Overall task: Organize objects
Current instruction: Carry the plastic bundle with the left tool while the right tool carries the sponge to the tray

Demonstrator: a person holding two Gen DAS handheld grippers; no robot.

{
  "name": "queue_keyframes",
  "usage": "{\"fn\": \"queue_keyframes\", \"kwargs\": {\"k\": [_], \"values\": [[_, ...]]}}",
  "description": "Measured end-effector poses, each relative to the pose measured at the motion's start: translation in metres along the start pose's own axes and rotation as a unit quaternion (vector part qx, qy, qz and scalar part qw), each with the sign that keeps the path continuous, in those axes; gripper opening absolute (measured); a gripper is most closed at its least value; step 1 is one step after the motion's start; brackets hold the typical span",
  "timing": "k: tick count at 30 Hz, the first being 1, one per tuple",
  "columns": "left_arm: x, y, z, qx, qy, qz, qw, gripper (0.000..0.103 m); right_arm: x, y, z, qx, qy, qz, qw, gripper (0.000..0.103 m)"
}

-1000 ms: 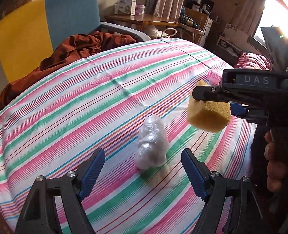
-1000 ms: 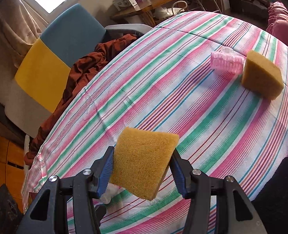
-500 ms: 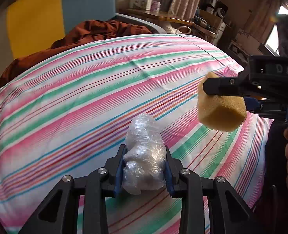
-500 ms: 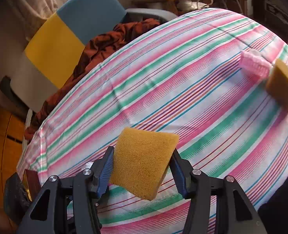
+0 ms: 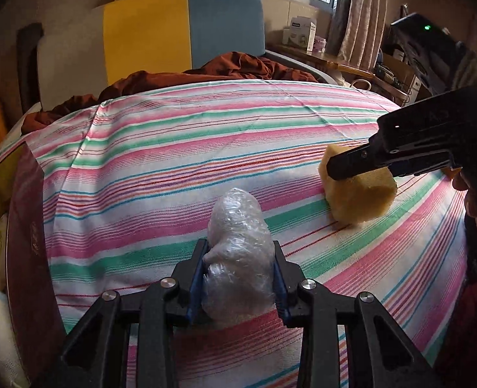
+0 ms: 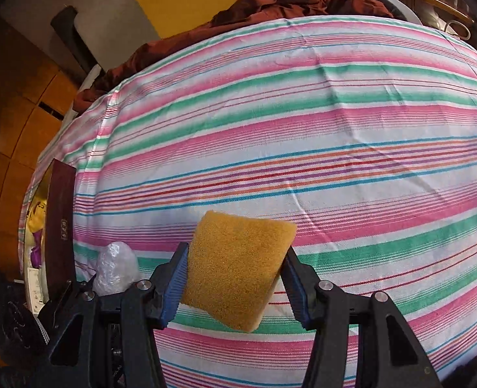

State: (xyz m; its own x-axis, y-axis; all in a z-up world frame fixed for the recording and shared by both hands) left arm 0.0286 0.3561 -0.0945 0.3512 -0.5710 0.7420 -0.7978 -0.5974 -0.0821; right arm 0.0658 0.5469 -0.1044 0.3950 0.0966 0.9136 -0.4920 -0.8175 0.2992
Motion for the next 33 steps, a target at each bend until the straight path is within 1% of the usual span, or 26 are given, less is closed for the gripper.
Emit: {"fn": "queue_keyframes", "kwargs": {"k": [5, 24, 30, 33], "values": [[-0.0011, 0.0033, 0.0026, 0.006, -0.002, 0.008, 0.9999, 0.036, -0.0005, -0.0005, 0.0006, 0.003, 0.001, 0.006, 1.0, 0.055], [-0.0018, 0.0022, 0.0019, 0.001, -0.009, 0.004, 0.9999, 0.037, -0.003, 0.0032, -0.0001, 0.01, 0.002, 0.017, 1.0, 0.055], [-0.0015, 0.0012, 0.0008, -0.007, -0.003, 0.003, 1.0, 0.036, -0.0031, 0.0035, -0.0004, 0.013, 0.001, 0.019, 1.0, 0.055], [0.0029, -0.0004, -0.001, -0.01, 0.01, 0.001, 0.9999, 0.035, -0.0033, 0.0034, -0.0005, 0.013, 0.001, 0.018, 1.0, 0.055]]}}
Point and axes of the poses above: each gripper's, at about its wrist camera, not at the fingertips, and x roughly against the way its jaws point, y to its left, z to its underside, the point moved 1 cm from there along -x, roughly the way its jaws point, and after that the axes turned 2 degrees about z, right-handed, at the moved point
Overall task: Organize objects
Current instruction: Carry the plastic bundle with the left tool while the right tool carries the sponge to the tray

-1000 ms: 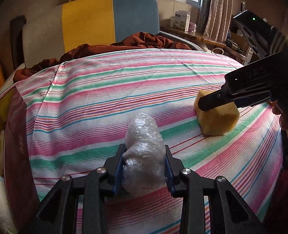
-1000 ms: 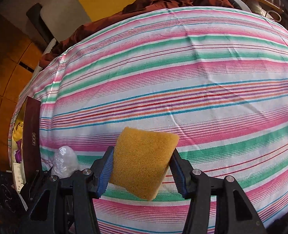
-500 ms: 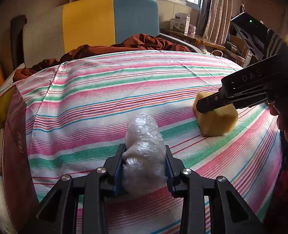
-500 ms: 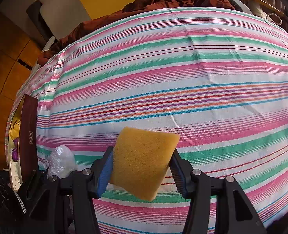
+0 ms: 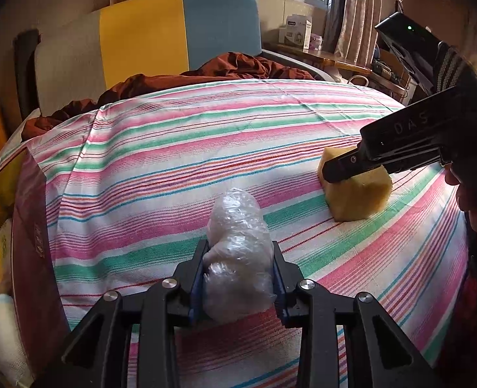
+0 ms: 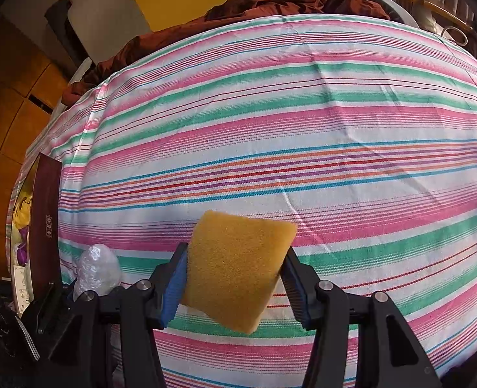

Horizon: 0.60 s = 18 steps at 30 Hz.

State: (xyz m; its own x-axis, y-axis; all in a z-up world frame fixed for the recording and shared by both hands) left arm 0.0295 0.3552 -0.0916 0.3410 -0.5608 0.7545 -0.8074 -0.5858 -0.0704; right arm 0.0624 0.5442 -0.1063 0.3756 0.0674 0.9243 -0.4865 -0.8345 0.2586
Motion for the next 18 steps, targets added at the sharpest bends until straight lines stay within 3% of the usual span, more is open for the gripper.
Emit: {"fn": "queue_keyframes", "kwargs": {"k": [11, 18], "values": [[0.076, 0.015, -0.009, 0.023, -0.046, 0.02, 0.9984, 0.035, -0.001, 0.003, 0.001, 0.006, -0.001, 0.008, 1.0, 0.055], [0.123, 0.098, -0.001, 0.114, -0.071, -0.025, 0.9906, 0.035, 0.001, 0.01, 0.002, 0.024, -0.005, 0.027, 0.999, 0.055]]}}
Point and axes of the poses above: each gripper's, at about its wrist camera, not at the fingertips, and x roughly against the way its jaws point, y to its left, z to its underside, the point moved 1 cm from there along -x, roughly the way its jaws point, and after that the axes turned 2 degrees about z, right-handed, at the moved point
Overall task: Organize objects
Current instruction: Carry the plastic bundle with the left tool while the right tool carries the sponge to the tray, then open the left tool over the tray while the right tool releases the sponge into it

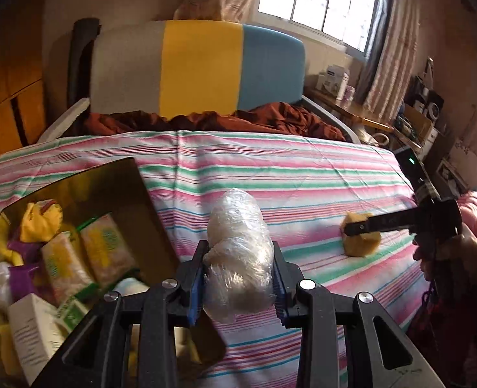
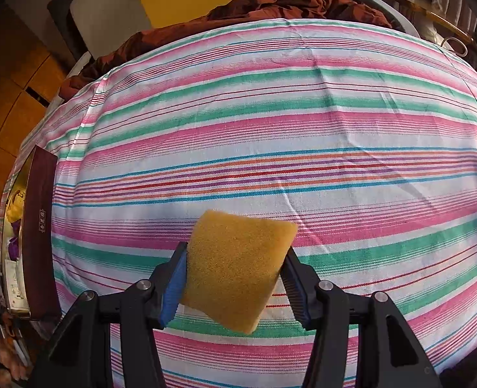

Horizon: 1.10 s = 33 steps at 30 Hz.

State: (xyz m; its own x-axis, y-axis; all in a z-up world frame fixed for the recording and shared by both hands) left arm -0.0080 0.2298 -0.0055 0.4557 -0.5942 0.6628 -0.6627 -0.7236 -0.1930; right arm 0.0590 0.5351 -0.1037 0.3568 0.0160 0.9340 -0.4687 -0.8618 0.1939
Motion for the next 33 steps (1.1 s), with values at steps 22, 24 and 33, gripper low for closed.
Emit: {"fn": "queue_keyframes", "kwargs": {"k": [22, 24, 33], "values": [[-0.005, 0.187, -0.003, 0.153, 0.054, -0.137, 0.9772, 0.059, 0.025, 0.063, 0.003, 0.073, -0.045, 0.018, 0.996, 0.055], [0.006, 0.187, -0.002, 0.154, 0.04, -0.135, 0.978, 0.059, 0.032, 0.091, 0.0, 0.095, -0.056, -0.001, 0.994, 0.055], [0.071, 0.179, 0.01, 0.138, -0.035, -0.164, 0.9763, 0.069, 0.052, 0.263, 0.007, 0.25, -0.076, -0.117, 0.958, 0.055]]}}
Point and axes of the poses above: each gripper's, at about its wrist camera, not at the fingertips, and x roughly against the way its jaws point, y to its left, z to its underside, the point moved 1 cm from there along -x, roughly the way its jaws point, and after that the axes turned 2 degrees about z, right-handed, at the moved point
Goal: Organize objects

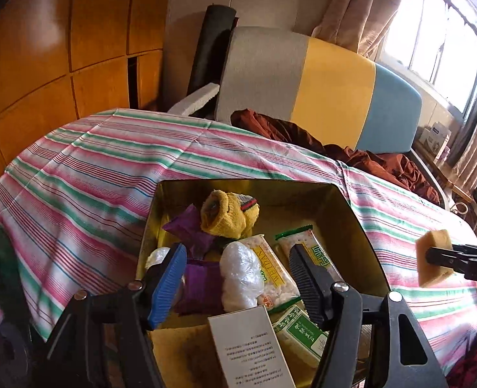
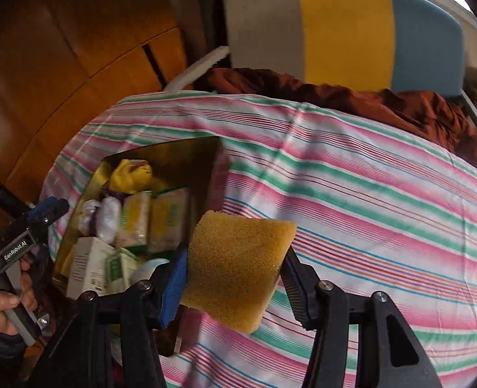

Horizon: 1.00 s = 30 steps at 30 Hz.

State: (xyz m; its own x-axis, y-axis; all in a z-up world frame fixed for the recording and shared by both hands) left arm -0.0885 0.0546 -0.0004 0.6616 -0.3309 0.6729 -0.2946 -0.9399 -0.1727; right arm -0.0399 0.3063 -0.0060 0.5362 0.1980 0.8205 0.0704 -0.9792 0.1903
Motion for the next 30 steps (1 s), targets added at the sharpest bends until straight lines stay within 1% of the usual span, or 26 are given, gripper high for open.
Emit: {"fn": "queue_keyframes", "kwargs": {"k": [3, 5, 6, 8, 11, 14, 15, 17, 18, 24, 28, 30], "values": [[0.019, 0.005, 0.004, 0.0, -0.017, -0.003, 0.9998, 0.076, -0.023, 0.042, -0.012, 0.051, 0.013, -0.007, 0.999, 0.056], [0.029, 0.009, 0.007, -0.002, -0.026, -0.009, 0.9996, 0.082, -0.041, 0.06, -0.016, 0.069, 0.027, -0.013, 0.997, 0.056], [0.034, 0.01, 0.009, -0.002, -0.031, -0.014, 0.9994, 0.084, -0.05, 0.068, -0.019, 0.078, 0.034, -0.013, 0.996, 0.056], [0.041, 0.014, 0.012, 0.0, -0.036, -0.023, 0.9991, 0.091, -0.069, 0.077, -0.022, 0.09, 0.048, -0.008, 0.995, 0.059], [0.047, 0.02, 0.017, 0.002, -0.036, -0.03, 0.9989, 0.097, -0.092, 0.085, -0.022, 0.097, 0.07, 0.002, 0.993, 0.059], [0.049, 0.024, 0.021, 0.009, -0.033, -0.033, 0.9989, 0.099, -0.104, 0.086, -0.021, 0.097, 0.081, 0.014, 0.992, 0.062], [0.05, 0.025, 0.023, 0.011, -0.032, -0.034, 0.9988, 0.101, -0.105, 0.085, -0.02, 0.096, 0.081, 0.018, 0.992, 0.064], [0.051, 0.026, 0.024, 0.016, -0.032, -0.04, 0.9986, 0.103, -0.104, 0.085, -0.019, 0.094, 0.075, 0.027, 0.992, 0.078], [0.051, 0.026, 0.025, 0.019, -0.031, -0.043, 0.9984, 0.103, -0.103, 0.084, -0.019, 0.091, 0.071, 0.029, 0.993, 0.081], [0.052, 0.026, 0.029, 0.029, -0.029, -0.069, 0.9968, 0.103, -0.08, 0.079, -0.012, 0.072, 0.039, 0.039, 0.996, 0.083], [0.058, 0.025, 0.031, 0.034, -0.039, -0.096, 0.994, 0.103, -0.062, 0.081, -0.001, 0.064, 0.016, 0.056, 0.996, 0.084], [0.059, 0.027, 0.032, 0.046, -0.036, -0.099, 0.9934, 0.103, -0.053, 0.082, 0.006, 0.056, 0.003, 0.065, 0.996, 0.084]]}}
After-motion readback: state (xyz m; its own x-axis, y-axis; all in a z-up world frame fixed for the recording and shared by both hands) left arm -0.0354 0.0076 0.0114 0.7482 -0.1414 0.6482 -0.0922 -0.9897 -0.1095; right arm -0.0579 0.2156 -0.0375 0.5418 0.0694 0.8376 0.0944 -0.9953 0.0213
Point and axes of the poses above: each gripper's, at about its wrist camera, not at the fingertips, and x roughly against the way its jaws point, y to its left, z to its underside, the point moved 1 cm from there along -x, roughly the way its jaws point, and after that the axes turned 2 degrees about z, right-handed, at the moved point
